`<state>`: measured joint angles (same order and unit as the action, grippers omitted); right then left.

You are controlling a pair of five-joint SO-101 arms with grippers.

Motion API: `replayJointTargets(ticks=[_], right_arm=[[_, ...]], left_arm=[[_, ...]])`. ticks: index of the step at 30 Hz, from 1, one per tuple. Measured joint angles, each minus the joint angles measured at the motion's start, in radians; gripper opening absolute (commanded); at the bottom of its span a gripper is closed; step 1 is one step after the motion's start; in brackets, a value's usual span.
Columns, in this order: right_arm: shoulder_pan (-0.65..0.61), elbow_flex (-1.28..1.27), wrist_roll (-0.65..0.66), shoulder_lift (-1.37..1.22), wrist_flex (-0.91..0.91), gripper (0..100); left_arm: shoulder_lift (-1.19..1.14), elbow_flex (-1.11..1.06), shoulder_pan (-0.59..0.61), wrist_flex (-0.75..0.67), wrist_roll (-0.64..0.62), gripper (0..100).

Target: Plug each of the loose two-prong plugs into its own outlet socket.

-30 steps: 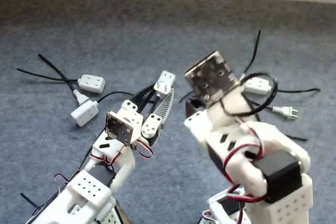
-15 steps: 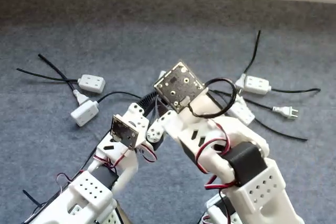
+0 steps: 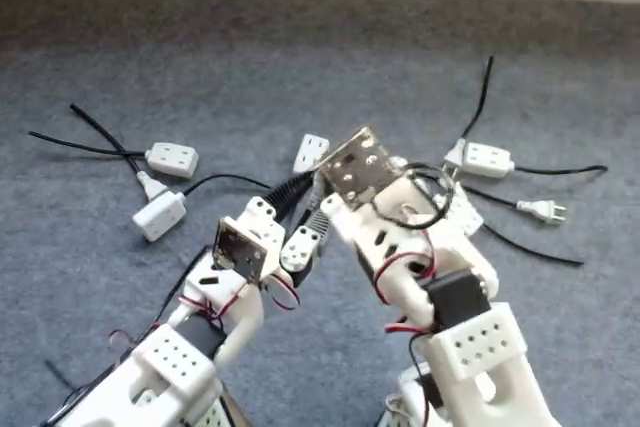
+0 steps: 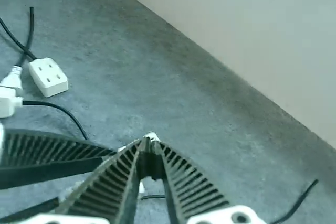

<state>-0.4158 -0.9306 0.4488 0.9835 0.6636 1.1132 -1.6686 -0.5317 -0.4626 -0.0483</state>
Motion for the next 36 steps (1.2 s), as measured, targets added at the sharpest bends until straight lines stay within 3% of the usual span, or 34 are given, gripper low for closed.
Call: replayJointTargets(ticks=[12,26,31,36], right_arm=[[0.086,-0.031,0.052,-0.006,-0.015,0.6],[0.089,0.394,0.052,-0.014,0.334,0.9],[0.098,0.473,0.052,-0.014,0.466,0.9],[0.207,0.477,0.052,-0.009,0.503,0.9]], left_arm=[[0.011,0.000,-0.005,-0.008,0.002,1],[0.014,-0.006,-0.003,0.009,0.002,1],[0.014,0.009,-0.002,0.219,0.002,1],[0.014,0.121,-0.005,0.572,0.003,1]])
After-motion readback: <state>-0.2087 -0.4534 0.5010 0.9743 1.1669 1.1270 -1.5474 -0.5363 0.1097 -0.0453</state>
